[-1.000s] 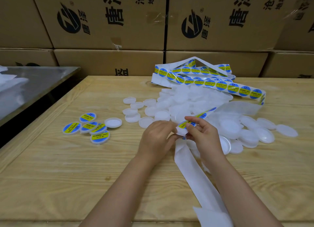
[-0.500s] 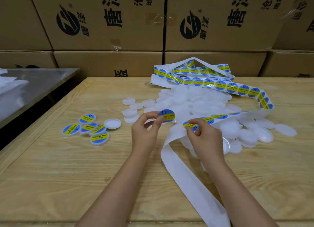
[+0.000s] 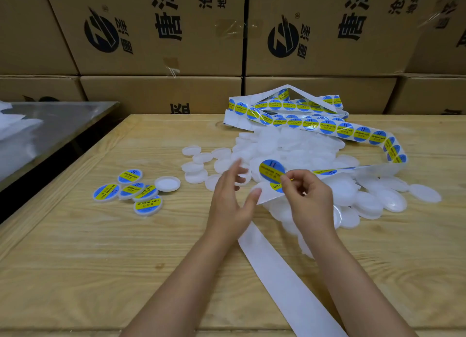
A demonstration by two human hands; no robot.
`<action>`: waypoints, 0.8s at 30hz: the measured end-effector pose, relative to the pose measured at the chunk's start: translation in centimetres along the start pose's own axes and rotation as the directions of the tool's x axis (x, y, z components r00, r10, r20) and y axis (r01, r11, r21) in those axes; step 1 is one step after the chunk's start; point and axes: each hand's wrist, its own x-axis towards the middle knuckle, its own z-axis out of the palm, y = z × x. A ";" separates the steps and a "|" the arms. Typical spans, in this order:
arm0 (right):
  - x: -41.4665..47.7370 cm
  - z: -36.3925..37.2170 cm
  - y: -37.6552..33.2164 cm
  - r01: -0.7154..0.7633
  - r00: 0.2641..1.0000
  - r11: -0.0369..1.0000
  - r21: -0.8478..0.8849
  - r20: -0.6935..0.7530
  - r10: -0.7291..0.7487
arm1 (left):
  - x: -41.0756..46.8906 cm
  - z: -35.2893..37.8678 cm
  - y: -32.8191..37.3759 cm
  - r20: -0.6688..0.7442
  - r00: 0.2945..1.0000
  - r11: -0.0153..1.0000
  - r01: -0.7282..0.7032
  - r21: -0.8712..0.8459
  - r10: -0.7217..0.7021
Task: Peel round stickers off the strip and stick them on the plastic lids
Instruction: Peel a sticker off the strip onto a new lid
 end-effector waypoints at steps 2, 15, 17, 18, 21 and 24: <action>0.5 -0.5 0.0 -0.023 0.996 0.999 0.041 -0.086 0.027 | -0.5 0.2 0.0 0.113 0.923 0.882 -0.385 0.272 0.368; 0.7 -0.6 -0.2 -0.136 0.987 0.974 0.180 -0.059 0.148 | -0.9 0.7 -0.2 0.445 0.845 0.819 -0.465 0.337 0.296; 0.8 -0.7 -0.5 -0.179 0.981 0.930 0.320 -0.011 0.193 | -0.9 0.5 0.3 0.354 0.924 0.960 -0.218 0.176 0.145; 0.9 -0.8 -0.5 -0.188 0.980 0.909 0.372 0.004 0.201 | -0.8 0.4 0.6 0.310 0.950 0.996 -0.051 0.070 0.027; 1.0 -1.1 -0.9 -0.231 0.970 0.832 0.505 0.059 0.234 | -0.1 -0.1 0.9 0.159 0.931 0.887 0.361 -0.289 -0.328; 1.0 -1.2 -0.9 -0.325 0.944 0.691 0.645 0.172 0.283 | 0.9 -1.1 0.4 0.120 0.805 0.555 0.501 -0.664 -0.581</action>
